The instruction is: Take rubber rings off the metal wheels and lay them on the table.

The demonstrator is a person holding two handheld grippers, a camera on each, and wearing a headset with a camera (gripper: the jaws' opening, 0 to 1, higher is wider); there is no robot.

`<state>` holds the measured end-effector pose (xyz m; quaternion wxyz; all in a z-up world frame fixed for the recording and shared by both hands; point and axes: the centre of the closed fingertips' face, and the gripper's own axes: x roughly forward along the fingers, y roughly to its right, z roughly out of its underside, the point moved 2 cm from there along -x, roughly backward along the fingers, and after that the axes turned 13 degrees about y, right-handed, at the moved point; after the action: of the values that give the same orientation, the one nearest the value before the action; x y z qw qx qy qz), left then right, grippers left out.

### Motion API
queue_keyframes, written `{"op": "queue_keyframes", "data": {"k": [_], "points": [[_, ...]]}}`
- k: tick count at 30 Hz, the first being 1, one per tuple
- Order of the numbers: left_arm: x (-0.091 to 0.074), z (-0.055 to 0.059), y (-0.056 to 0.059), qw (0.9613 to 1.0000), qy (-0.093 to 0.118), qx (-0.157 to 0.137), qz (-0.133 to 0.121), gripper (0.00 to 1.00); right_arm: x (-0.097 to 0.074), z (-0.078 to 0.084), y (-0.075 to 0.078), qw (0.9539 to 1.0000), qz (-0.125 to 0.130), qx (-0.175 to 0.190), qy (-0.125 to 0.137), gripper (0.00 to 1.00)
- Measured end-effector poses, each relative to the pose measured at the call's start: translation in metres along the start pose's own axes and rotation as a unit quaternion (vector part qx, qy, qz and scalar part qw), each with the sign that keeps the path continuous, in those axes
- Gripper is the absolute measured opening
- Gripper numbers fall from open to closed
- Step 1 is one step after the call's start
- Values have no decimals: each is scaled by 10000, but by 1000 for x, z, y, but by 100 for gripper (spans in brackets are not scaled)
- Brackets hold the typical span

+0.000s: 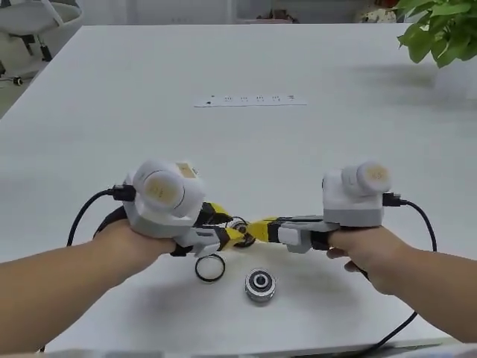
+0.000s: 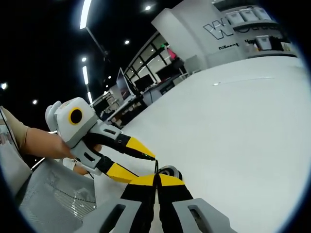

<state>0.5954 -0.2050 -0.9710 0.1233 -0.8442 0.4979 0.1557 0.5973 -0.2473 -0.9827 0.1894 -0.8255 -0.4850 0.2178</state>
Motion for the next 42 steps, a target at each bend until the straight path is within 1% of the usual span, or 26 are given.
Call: {"op": "queue_keyframes", "data": {"k": [3,10,13,17,23,26,29,32,37,42], "points": [[-7,-3,-1,10000,64,-36,2,25,0,-1,-1,10000,-21,23,24,0],[-21,-5,-2,9998,152,-157,-1,33,0,-4,-5,9999,-89,40,50,0],[-30,-9,0,9995,228,-205,-1,36,0,-6,-7,9999,-123,69,80,0],[-39,-11,1,9993,268,-242,-20,39,1,-6,-12,9997,-198,126,85,0],[-53,-11,2,9991,317,-290,-57,44,2,-7,-21,9993,-320,163,78,0],[-58,-10,3,9992,324,-221,-69,45,3,-7,-24,9991,-370,194,86,0],[-64,-9,4,9991,348,-229,-53,48,3,-7,-27,9989,-403,214,80,0],[-68,-8,8,9989,370,-285,-34,51,3,-6,-30,9987,-447,231,42,0],[-77,-10,13,9986,430,-316,-34,54,5,-3,-36,9981,-528,310,-9,0],[-83,-9,15,9984,450,-326,-53,56,7,7,-43,9971,-618,374,-224,0]]}}
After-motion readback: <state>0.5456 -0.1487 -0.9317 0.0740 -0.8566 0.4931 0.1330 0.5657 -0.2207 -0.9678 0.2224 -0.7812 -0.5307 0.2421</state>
